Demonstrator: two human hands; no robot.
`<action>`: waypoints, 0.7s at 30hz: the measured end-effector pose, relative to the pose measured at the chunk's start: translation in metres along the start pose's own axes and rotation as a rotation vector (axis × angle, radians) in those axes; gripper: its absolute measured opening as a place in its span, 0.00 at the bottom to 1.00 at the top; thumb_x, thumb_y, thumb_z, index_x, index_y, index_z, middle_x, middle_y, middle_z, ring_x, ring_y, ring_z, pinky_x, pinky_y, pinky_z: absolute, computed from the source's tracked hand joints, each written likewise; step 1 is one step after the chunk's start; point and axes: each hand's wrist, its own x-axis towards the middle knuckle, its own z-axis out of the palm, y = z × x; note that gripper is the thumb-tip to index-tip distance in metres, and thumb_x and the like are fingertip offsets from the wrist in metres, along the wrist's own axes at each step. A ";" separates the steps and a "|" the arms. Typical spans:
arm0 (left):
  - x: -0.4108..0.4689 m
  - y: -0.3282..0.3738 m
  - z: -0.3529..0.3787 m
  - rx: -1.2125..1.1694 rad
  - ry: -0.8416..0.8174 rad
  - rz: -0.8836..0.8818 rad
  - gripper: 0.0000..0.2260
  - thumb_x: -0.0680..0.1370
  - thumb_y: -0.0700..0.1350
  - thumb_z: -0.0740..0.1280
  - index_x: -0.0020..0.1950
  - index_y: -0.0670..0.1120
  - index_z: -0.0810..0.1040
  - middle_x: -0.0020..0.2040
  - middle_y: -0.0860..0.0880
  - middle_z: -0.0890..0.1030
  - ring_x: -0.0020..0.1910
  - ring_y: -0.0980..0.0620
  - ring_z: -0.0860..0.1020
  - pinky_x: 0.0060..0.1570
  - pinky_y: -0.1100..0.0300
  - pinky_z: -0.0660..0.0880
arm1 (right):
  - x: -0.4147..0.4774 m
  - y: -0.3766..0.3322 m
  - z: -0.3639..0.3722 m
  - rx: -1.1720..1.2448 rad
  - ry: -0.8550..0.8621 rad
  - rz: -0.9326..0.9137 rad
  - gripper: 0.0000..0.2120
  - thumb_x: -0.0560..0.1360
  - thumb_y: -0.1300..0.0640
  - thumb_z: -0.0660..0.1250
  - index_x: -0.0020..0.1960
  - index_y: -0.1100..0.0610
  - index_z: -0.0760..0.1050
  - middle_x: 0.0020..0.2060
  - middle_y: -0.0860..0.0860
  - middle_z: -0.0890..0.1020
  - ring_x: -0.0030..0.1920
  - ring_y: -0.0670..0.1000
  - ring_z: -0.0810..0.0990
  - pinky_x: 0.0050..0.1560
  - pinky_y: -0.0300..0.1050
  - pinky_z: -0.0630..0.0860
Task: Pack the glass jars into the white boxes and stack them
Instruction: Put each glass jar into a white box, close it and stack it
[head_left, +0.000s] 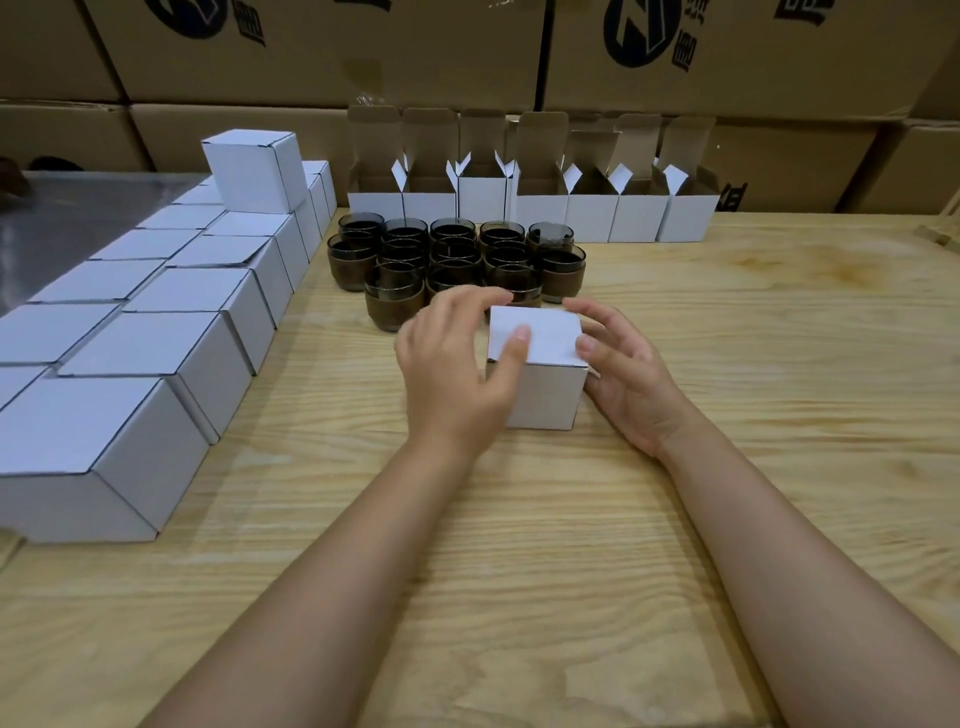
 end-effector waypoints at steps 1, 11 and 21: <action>-0.005 0.005 0.002 0.050 -0.034 -0.009 0.21 0.72 0.60 0.61 0.58 0.49 0.78 0.61 0.50 0.74 0.61 0.51 0.72 0.63 0.49 0.64 | 0.000 0.000 0.000 -0.007 -0.001 -0.005 0.17 0.70 0.61 0.64 0.58 0.55 0.72 0.48 0.52 0.78 0.45 0.45 0.81 0.44 0.37 0.77; -0.022 0.008 0.001 0.011 -0.051 -0.169 0.20 0.65 0.47 0.77 0.56 0.50 0.78 0.63 0.51 0.64 0.64 0.50 0.65 0.59 0.64 0.64 | 0.006 0.002 -0.002 0.015 0.029 0.071 0.16 0.74 0.51 0.58 0.59 0.55 0.73 0.49 0.53 0.80 0.47 0.50 0.81 0.50 0.43 0.77; 0.087 -0.039 -0.086 0.061 0.331 -0.129 0.16 0.67 0.45 0.77 0.52 0.50 0.77 0.59 0.52 0.63 0.54 0.71 0.65 0.53 0.84 0.58 | 0.007 0.003 -0.006 -0.005 0.012 0.098 0.19 0.74 0.53 0.58 0.63 0.58 0.72 0.52 0.57 0.81 0.52 0.55 0.80 0.55 0.44 0.78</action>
